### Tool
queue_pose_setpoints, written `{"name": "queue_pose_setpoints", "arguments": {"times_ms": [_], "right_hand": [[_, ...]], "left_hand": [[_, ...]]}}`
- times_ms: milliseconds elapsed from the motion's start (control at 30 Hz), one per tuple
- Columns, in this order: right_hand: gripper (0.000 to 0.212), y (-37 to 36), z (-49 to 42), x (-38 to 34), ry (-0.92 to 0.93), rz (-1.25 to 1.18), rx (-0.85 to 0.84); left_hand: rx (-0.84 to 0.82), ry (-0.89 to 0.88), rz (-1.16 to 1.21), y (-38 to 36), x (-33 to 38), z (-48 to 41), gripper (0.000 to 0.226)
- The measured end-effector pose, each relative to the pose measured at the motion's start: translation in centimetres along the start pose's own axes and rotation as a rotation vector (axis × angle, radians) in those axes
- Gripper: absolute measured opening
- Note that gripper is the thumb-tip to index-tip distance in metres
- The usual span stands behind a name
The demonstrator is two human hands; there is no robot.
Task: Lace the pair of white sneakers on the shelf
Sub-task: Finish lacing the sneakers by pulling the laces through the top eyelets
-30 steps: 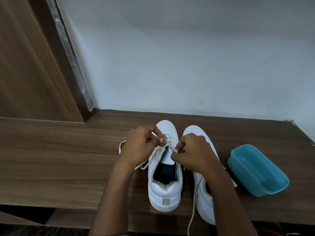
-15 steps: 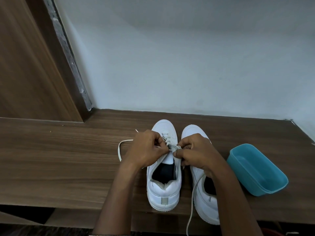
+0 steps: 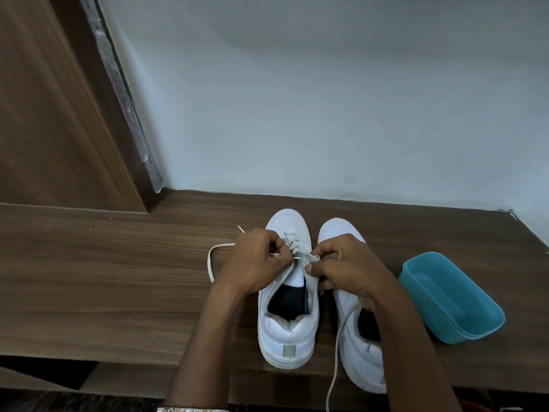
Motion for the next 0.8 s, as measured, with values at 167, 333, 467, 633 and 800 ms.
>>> {"name": "queue_pose_setpoints", "arguments": {"times_ms": [167,333,467,633,800], "right_hand": [[0.009,0.0,0.0,0.1,0.011,-0.022,-0.018],[0.028,0.2,-0.1,0.5,-0.042,-0.184,-0.098],[0.020,-0.7,-0.4,0.5,-0.041,-0.092,0.041],[0.026,-1.4,-0.7,0.6,-0.023,-0.013,0.149],[0.020,-1.5,-0.5,0.4,-0.009,-0.130,0.166]], "left_hand": [[-0.032,-0.032,0.025,-0.6,0.0,-0.2,0.010],[-0.011,-0.048,0.090,-0.9,-0.1,-0.3,0.009],[-0.017,-0.004,0.164,-0.7,-0.3,-0.4,0.017],[-0.026,0.000,0.150,-0.6,-0.5,-0.4,0.017],[-0.029,0.016,0.170,-0.4,-0.6,-0.3,0.012]]}}
Point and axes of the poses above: each hand's wrist, its own z-axis away from the middle knuckle, its own y-axis out of the back of the hand, x = y × z, the point moved 2 cm from there along -z, towards the middle knuckle, and after that the axes turned 5 degrees about y, right-handed, at the moved point
